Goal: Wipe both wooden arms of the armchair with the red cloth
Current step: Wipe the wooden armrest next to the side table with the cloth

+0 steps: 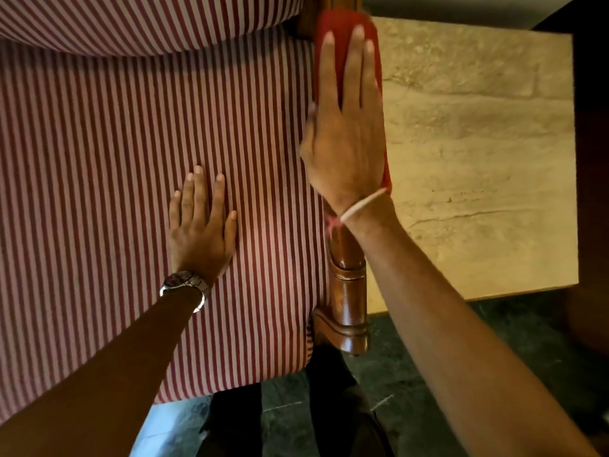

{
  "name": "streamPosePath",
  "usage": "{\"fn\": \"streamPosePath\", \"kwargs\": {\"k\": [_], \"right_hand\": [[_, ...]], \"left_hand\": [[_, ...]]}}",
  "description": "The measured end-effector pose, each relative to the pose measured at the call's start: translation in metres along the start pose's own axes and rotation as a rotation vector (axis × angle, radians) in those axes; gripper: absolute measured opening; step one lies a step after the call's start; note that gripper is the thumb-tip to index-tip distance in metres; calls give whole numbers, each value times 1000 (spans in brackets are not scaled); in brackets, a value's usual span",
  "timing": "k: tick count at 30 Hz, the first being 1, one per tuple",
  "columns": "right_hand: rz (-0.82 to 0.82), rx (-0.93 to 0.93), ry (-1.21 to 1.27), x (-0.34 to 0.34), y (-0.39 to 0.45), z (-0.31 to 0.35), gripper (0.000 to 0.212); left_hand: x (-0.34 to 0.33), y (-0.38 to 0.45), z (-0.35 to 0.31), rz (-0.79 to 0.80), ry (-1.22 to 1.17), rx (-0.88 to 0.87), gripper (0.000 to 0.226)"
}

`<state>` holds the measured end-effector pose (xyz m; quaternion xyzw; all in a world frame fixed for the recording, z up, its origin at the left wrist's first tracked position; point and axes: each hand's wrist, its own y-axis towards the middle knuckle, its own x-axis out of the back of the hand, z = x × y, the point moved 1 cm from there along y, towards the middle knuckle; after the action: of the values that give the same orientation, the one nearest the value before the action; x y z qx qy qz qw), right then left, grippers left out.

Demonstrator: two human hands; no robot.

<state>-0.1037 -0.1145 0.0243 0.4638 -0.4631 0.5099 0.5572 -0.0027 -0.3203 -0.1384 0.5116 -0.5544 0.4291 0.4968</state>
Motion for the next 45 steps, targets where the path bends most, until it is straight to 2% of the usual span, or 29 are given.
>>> {"fn": "streamPosePath", "kwargs": {"k": [2,7,9,11,13,17,20,22,24,27,29,32,34,39,41,45], "right_hand": [[-23,-10,8,-2,-3,-1,61],[113,20,-14,9,-159,-10,84],[135,23,-28,8,-175,-13,86],[145,12,-40,6,-148,-10,82],[87,36,-25,2,-94,-3,79],[-20,-47,-37,-3,-2,5,73],[7,-26,-5,-3,-61,1,76],[100,-10,-16,6,-133,-2,84],[162,15,-51,9,-170,-8,87],[148,26,-50,5,-123,-9,76],[67,42,-18,0,-60,-1,75],[-25,-54,-13,-4,6,3,72],[-13,-45,3,-5,-17,0,72],[149,18,-30,8,-163,-10,84],[151,25,-42,5,-147,-13,82],[34,9,5,-3,-34,0,73]], "left_hand": [[0,0,-1,-1,-9,4,62],[3,-1,-3,0,-12,0,62],[2,-1,-3,-1,-10,4,63],[0,-2,-3,5,-3,-2,63],[-3,0,-1,-2,0,-2,64],[-6,1,0,-23,16,-10,64],[-8,-3,-1,-17,10,-5,64],[-5,-3,-2,-2,17,-10,64],[-3,-3,-3,13,20,5,64],[-1,0,-5,16,22,-7,64],[0,2,-3,16,46,-2,63],[0,0,-5,4,47,-4,64],[0,0,-4,11,34,-2,64],[-2,0,-4,20,22,9,64],[-3,-1,-5,19,14,8,64],[-4,1,-2,16,30,4,64]]}}
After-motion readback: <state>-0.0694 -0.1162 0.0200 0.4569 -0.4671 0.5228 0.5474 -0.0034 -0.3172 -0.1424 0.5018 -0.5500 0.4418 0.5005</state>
